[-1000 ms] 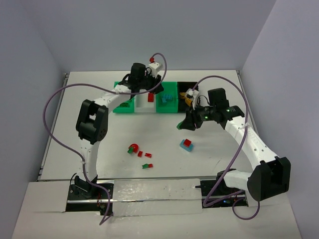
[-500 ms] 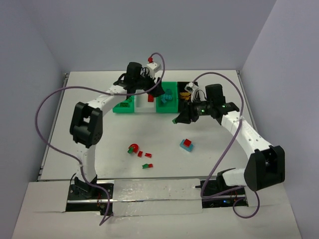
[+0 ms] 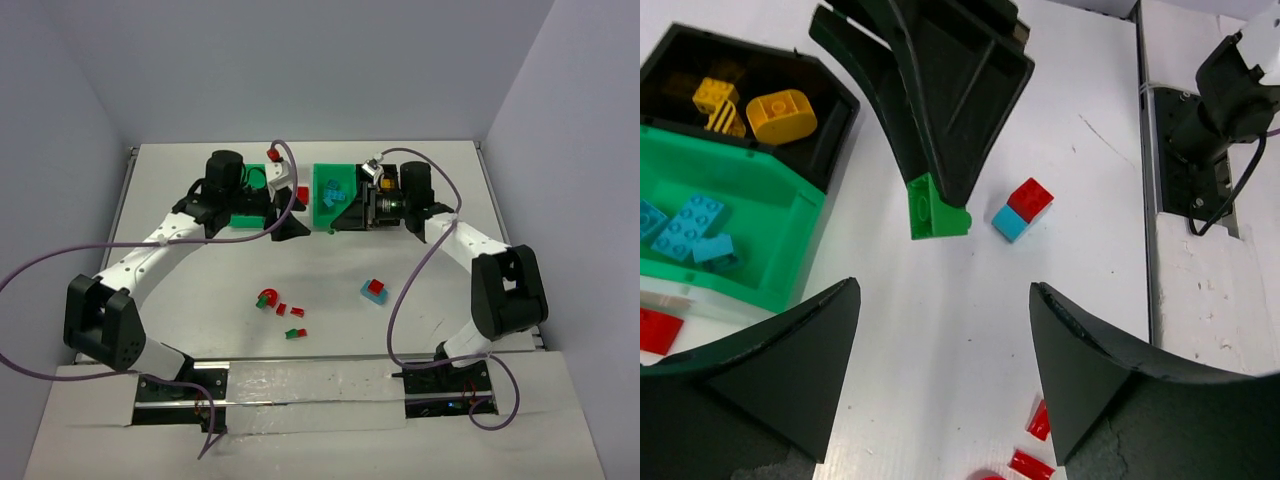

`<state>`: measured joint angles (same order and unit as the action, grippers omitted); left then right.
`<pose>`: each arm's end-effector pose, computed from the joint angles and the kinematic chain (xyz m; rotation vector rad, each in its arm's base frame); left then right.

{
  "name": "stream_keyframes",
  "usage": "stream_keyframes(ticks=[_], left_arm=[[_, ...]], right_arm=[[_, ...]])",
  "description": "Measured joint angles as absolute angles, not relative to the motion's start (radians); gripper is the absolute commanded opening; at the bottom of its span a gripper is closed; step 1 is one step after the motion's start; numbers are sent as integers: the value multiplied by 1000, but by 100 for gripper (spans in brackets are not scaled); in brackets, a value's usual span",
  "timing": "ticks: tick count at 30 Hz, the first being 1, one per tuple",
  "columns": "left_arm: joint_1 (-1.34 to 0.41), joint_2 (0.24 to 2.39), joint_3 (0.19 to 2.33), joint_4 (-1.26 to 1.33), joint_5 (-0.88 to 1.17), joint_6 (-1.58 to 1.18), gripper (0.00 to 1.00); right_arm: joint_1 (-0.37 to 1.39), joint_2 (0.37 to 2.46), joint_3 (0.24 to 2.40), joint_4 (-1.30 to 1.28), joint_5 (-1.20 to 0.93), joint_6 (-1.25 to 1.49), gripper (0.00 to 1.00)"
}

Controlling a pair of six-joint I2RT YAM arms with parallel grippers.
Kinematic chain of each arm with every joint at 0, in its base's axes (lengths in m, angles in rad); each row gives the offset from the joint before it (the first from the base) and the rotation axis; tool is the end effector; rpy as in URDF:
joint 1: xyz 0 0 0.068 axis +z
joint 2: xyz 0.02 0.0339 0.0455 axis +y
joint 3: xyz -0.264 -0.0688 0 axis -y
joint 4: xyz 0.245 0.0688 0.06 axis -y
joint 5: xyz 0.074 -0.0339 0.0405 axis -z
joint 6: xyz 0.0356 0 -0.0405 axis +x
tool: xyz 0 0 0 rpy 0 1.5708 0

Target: Sort the legos into containers by color

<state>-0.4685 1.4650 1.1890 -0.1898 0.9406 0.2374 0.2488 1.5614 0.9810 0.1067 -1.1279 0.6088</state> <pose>0.2806 -0.1742 0.3243 1.2167 1.5785 -1.0955 0.3165 0.1136 0.2526 -0.4032 2.1102 1.6618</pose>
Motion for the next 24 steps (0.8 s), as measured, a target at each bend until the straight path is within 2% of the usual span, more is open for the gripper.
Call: stream_keyframes(ticks=[5, 14, 20, 24], left_arm=[[-494, 1476, 1179, -191, 892, 216, 79], [-541, 1492, 1179, -176, 838, 202, 76], [-550, 1507, 1179, -174, 816, 194, 58], [-551, 1510, 1179, -172, 812, 190, 41]], right_arm=[[272, 1588, 976, 274, -1145, 814, 0], [320, 1593, 976, 360, -1160, 932, 0], [325, 1617, 976, 393, -1173, 984, 0], [332, 1624, 976, 413, -1171, 1007, 0]])
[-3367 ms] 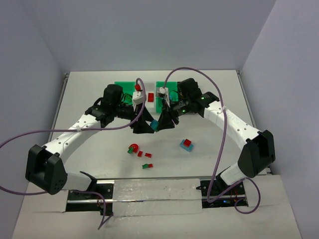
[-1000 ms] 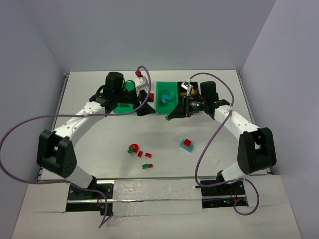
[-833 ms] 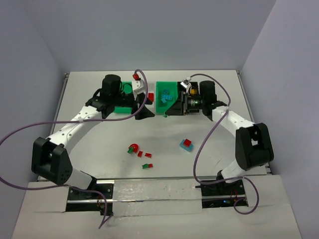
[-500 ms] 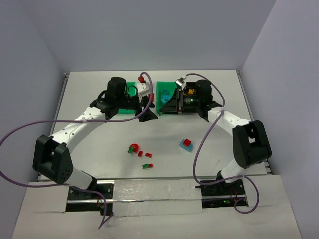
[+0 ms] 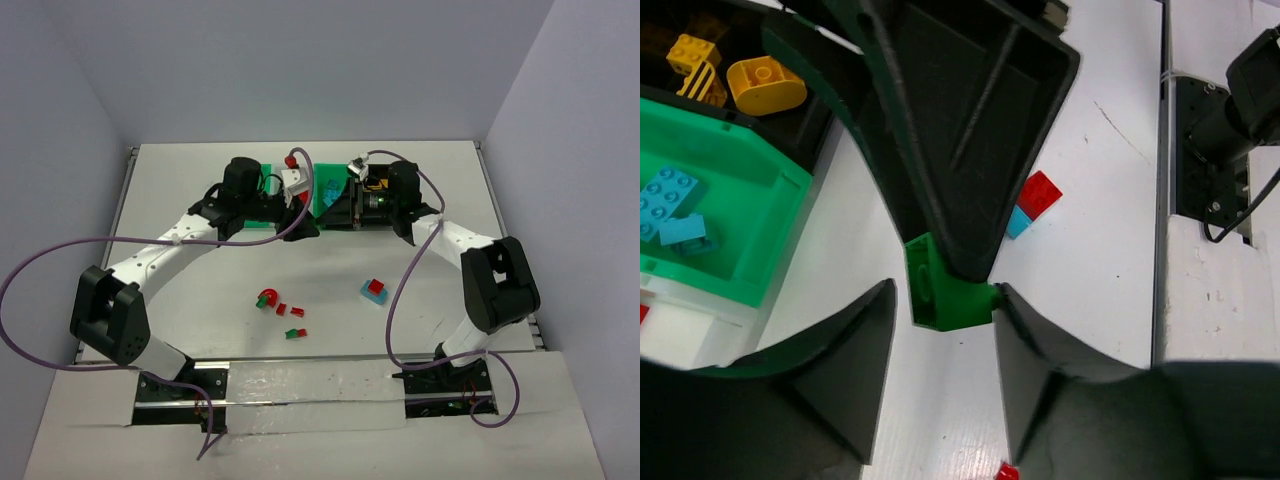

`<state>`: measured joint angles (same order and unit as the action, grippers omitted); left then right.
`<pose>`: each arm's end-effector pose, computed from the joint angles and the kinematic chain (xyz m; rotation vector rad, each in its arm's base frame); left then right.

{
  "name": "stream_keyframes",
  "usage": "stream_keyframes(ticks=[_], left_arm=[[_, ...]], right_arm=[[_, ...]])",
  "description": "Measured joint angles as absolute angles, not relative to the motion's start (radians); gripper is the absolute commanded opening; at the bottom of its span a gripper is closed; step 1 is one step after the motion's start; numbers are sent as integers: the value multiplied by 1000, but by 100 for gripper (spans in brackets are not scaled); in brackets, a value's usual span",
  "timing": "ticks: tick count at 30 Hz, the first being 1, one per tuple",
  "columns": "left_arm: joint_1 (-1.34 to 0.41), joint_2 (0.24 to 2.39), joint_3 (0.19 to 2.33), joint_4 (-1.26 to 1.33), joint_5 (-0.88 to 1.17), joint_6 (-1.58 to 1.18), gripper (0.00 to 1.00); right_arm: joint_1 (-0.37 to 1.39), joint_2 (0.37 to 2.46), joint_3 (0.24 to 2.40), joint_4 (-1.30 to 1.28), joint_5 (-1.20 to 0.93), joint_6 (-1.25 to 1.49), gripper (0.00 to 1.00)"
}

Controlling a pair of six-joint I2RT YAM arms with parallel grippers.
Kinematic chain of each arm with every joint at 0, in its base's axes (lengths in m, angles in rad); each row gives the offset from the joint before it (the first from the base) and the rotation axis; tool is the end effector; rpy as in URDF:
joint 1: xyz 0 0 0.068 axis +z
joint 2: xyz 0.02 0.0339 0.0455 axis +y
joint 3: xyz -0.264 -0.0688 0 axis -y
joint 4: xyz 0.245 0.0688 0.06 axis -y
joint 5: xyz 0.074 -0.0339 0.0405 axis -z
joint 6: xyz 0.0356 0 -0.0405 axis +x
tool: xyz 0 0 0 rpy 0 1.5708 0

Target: Sort the legos into containers by color

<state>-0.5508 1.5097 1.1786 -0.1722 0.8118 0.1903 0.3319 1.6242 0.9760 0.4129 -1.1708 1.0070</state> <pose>0.2774 -0.2007 0.3066 1.1989 1.6819 -1.0585 0.3212 0.1454 0.2566 -0.3073 2.1169 1.9131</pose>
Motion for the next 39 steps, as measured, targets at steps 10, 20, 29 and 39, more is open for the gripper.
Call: stream_keyframes(ticks=[10, 20, 29, 39], left_arm=[[-554, 1510, 1179, -173, 807, 172, 1], [-459, 1505, 1159, -194, 816, 151, 0], [-169, 1561, 1208, -309, 574, 130, 1], [-167, 1832, 1406, -350, 364, 103, 25]], right_arm=[[331, 1639, 983, 416, -1172, 1036, 60], [289, 1646, 1033, 248, -1203, 883, 94], [170, 1569, 1195, -355, -954, 261, 95], [184, 1454, 1209, -712, -665, -186, 100]])
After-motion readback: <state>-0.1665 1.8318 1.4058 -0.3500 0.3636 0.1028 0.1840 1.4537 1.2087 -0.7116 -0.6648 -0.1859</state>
